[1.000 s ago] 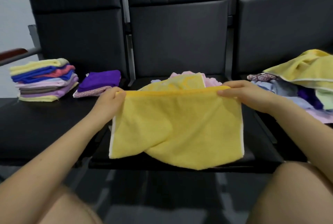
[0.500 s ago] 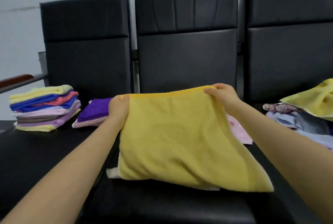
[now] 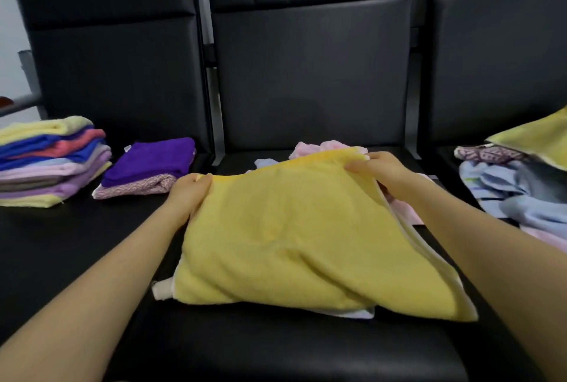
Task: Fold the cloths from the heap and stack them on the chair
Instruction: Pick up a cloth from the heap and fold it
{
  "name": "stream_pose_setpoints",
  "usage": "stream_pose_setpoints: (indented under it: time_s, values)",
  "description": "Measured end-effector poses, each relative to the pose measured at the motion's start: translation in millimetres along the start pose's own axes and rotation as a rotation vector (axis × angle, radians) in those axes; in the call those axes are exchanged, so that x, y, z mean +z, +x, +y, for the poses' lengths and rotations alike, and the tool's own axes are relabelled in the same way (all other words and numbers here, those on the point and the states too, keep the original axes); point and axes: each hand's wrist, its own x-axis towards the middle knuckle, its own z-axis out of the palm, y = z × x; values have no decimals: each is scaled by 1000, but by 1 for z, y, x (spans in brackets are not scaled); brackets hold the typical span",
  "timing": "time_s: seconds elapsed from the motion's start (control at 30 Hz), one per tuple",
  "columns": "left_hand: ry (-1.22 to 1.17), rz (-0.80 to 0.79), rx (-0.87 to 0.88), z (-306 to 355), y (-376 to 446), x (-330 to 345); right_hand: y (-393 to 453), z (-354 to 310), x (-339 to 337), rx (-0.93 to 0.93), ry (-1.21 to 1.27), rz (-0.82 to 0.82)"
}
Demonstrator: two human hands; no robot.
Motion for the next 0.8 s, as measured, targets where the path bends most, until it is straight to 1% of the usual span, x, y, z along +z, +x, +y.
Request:
stream_pose_setpoints:
  time_s: [0.1, 0.17, 0.33, 0.43, 0.5, 0.63, 0.73, 0.8]
  values:
    - [67, -114, 6, -1, -6, -9, 2, 0, 3, -147, 118, 107]
    - [109, -169, 20, -3, -10, -13, 1, -3, 7, -199, 160, 137]
    - [244, -238, -6, 4, -20, -15, 5, -4, 15, -118, 161, 115]
    - [236, -227, -47, 9, -30, -13, 2, -10, 16, -51, 183, 92]
    - [200, -193, -57, 11, -35, -10, 1, -12, 15, -28, 155, 54]
    - [59, -115, -112, 18, -46, -5, 1, -11, 4, 0, 232, 34]
    - [-159, -2, -139, 25, -51, -16, -6, -10, -6, -25, 355, -10]
    - [-371, 96, -114, 34, -49, -26, -16, -18, -14, -33, 435, 14]
